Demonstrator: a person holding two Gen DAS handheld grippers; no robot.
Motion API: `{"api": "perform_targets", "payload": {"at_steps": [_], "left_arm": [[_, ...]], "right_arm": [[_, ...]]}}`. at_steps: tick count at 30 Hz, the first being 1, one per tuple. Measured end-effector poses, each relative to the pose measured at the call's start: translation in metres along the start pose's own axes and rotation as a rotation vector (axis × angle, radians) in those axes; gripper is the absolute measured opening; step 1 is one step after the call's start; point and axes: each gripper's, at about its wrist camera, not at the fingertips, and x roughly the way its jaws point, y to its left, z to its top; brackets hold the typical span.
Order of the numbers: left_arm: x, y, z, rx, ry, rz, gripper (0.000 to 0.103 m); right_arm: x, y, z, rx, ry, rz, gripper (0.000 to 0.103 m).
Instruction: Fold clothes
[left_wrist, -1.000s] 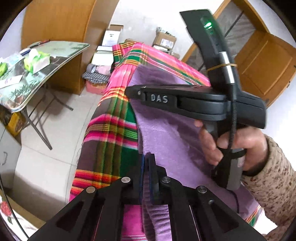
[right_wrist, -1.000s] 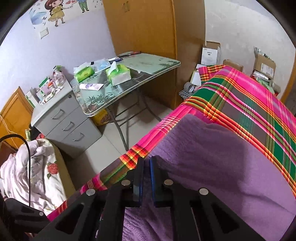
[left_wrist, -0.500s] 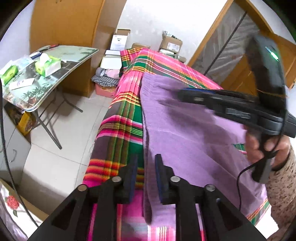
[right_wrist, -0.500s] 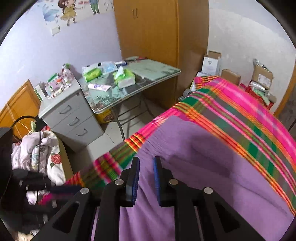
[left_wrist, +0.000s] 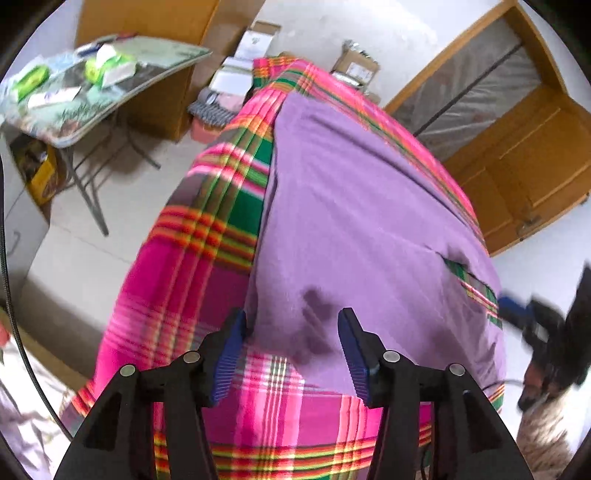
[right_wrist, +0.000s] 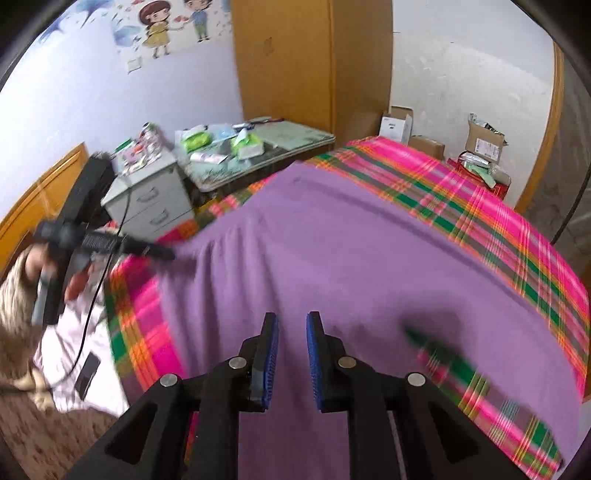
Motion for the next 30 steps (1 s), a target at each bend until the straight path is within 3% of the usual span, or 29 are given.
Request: {"api": "perform_targets", "payload": {"at_steps": [9,16,19,23,26,30], "left_arm": [[0.003,0.004,-0.008,-0.091,0.01,-0.007,0.054],[0.004,0.0,-0.01,-0.076,0.005,0.0,0.054],[0.003,0.0,-0.011,-0.078,0.001,-0.001,0.054],[0.003,-0.001,-0.014,-0.071,-0.011,0.002,0.054],[0.002,-0.002,-0.016,-0.075,-0.015,0.004,0.054],[0.002,-0.002,-0.017,-0.089,-0.018,0.003,0.054]], "right_arm": [[0.023,0.059,-0.042,-0.181,0.171,0.131,0.016],[-0.015,0.054,-0.072,0.0,0.271,0.243,0.016],[-0.039,0.056,-0.084,0.021,0.282,0.197,0.016],[-0.053,0.058,-0.087,-0.019,0.19,0.061,0.016],[-0.031,0.062,-0.081,-0.053,0.133,-0.023,0.016],[0.011,0.07,-0.079,-0.131,0.129,-0.085,0.016]]}}
